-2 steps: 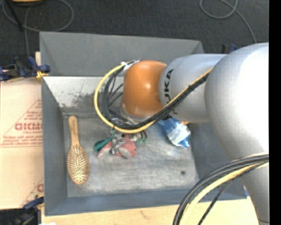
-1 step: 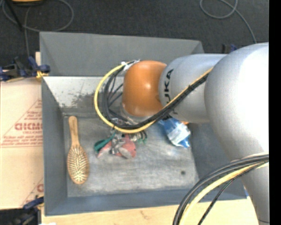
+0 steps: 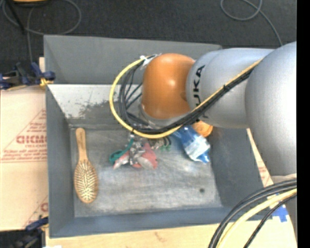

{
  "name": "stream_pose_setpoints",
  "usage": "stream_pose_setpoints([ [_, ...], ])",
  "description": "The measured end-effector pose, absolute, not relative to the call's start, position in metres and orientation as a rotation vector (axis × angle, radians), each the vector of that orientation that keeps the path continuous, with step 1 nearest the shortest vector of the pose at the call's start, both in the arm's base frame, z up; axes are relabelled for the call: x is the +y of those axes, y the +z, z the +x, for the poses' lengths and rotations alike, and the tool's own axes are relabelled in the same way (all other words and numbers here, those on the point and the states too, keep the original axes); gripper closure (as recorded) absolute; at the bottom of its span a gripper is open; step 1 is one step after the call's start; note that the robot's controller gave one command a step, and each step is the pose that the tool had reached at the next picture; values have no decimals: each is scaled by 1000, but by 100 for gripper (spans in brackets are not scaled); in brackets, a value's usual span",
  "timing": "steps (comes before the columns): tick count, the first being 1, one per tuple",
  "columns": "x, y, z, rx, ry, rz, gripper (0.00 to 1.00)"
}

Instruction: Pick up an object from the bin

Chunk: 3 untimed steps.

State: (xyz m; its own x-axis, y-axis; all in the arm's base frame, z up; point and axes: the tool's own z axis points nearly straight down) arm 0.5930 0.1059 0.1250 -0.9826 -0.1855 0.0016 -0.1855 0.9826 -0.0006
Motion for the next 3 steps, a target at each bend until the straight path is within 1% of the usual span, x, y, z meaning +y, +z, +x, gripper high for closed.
stream_pose_setpoints([
  [1,105,160,594,-3137,1,301,100],
  [2,105,158,593,-3135,1,303,100],
  [3,120,174,612,-3132,-1,254,100],
])
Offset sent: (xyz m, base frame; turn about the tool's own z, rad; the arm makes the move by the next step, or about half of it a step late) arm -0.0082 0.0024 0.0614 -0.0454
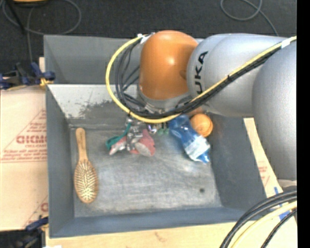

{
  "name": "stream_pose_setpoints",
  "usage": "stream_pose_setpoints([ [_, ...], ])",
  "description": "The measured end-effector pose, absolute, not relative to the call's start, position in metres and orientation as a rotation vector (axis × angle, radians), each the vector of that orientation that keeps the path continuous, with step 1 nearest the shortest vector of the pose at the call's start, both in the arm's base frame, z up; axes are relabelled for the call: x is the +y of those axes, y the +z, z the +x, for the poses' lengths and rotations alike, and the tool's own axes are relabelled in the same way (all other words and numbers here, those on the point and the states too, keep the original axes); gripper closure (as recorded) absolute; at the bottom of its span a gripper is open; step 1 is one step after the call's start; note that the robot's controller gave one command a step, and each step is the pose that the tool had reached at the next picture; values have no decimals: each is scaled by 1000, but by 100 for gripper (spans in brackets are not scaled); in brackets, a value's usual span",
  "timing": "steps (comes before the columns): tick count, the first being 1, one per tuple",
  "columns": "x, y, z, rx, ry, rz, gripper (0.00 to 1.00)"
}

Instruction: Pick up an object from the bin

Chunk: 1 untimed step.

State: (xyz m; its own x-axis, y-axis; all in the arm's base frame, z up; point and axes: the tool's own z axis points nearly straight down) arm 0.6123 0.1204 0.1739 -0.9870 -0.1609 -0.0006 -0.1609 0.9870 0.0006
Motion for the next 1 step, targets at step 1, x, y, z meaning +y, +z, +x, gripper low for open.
stream_pose_setpoints([
  [1,100,252,591,3115,2,-379,100],
])
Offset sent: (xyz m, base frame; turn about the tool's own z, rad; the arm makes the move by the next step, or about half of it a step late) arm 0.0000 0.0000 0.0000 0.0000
